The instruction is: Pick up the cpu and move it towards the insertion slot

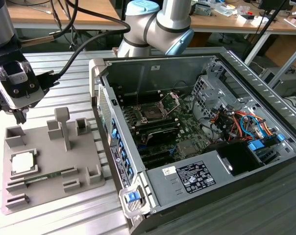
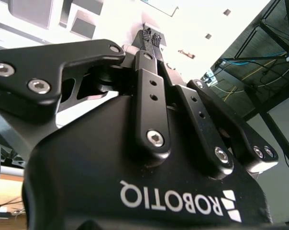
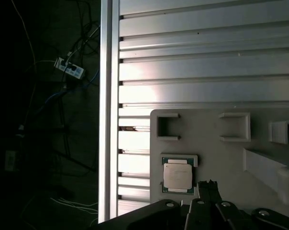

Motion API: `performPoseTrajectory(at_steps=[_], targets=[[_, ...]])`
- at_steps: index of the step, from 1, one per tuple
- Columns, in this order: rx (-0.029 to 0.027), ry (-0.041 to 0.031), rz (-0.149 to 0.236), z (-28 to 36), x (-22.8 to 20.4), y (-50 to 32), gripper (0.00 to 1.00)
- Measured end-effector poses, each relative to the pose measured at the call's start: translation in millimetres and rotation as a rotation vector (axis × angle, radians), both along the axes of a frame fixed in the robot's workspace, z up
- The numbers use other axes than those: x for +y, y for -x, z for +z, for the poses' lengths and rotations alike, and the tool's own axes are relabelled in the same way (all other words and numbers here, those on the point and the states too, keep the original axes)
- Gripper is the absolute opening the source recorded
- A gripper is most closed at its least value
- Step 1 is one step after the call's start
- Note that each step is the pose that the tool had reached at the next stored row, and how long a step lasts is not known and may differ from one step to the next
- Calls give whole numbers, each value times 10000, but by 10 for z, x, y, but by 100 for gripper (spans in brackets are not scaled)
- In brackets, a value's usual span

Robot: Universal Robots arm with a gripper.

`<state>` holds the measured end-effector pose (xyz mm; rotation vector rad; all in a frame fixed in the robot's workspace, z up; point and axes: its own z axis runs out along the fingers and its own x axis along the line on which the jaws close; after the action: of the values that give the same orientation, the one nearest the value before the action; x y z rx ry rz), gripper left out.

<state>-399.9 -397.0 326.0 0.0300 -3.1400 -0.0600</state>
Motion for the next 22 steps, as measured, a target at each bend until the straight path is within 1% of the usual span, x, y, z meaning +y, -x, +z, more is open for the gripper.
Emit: performPoseTrajectory(at_steps=[7,15,22], targets=[[0,0,0,-20,-2,0,11],[0,0,0,-42,-19,3,11],[0,0,0,-53,-25,3,11]])
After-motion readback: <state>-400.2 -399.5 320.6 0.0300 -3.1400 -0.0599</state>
